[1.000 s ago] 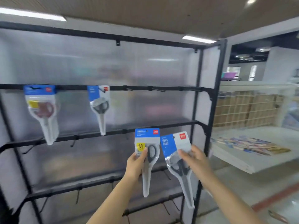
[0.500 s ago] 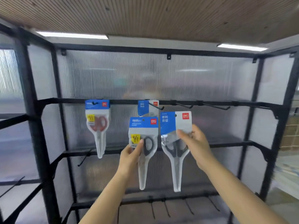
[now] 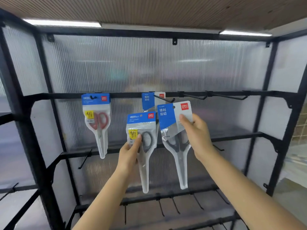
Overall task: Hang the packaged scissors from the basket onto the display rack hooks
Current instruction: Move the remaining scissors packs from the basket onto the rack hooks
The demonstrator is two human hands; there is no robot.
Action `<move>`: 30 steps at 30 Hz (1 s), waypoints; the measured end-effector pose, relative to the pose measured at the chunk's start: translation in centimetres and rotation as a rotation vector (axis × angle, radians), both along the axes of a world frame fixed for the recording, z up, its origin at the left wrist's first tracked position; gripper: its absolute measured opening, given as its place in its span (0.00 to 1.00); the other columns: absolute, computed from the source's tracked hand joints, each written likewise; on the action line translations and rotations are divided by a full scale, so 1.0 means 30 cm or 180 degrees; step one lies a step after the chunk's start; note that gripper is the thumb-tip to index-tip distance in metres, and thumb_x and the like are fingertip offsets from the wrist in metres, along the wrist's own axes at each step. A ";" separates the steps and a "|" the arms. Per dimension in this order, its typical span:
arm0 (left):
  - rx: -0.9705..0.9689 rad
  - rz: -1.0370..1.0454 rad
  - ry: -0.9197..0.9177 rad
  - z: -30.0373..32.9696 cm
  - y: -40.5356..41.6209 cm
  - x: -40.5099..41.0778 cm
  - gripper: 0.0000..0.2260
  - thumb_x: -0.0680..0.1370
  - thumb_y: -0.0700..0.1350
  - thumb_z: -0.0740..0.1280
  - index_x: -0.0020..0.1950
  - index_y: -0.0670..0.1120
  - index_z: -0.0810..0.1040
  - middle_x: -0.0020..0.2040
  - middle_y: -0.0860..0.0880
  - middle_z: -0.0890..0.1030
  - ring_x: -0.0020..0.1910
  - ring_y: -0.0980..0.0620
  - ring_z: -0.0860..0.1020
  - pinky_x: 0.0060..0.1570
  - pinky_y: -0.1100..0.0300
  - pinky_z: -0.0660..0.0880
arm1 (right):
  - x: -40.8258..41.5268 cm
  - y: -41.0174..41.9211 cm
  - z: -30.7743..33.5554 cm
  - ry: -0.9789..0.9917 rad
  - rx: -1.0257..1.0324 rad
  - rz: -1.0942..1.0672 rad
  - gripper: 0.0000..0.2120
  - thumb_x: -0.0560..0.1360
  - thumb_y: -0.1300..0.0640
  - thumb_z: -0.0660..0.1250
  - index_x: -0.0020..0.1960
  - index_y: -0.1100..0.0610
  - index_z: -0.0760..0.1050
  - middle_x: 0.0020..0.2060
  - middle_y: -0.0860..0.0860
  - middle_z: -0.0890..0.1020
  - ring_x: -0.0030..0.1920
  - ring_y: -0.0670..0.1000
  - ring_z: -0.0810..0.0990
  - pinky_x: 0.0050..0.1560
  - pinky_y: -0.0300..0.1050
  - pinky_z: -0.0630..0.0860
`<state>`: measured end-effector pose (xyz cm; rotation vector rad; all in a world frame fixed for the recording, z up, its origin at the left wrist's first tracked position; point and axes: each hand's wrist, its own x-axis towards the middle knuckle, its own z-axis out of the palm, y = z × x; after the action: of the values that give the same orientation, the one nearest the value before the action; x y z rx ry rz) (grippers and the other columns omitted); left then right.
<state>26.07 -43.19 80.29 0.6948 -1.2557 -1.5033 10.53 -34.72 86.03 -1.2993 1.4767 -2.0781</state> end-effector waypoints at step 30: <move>0.0180 0.0579 -0.0114 -0.027 -0.045 -0.027 0.06 0.77 0.50 0.66 0.44 0.50 0.79 0.35 0.55 0.83 0.41 0.53 0.79 0.49 0.52 0.75 | -0.091 -0.260 0.012 0.0208 -0.0007 -0.0074 0.07 0.78 0.52 0.62 0.47 0.56 0.73 0.43 0.47 0.80 0.44 0.42 0.79 0.34 0.30 0.73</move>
<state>25.26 -44.55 79.48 0.8534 -1.1478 -1.3863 7.80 -42.52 86.39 -1.3696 1.5237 -2.0706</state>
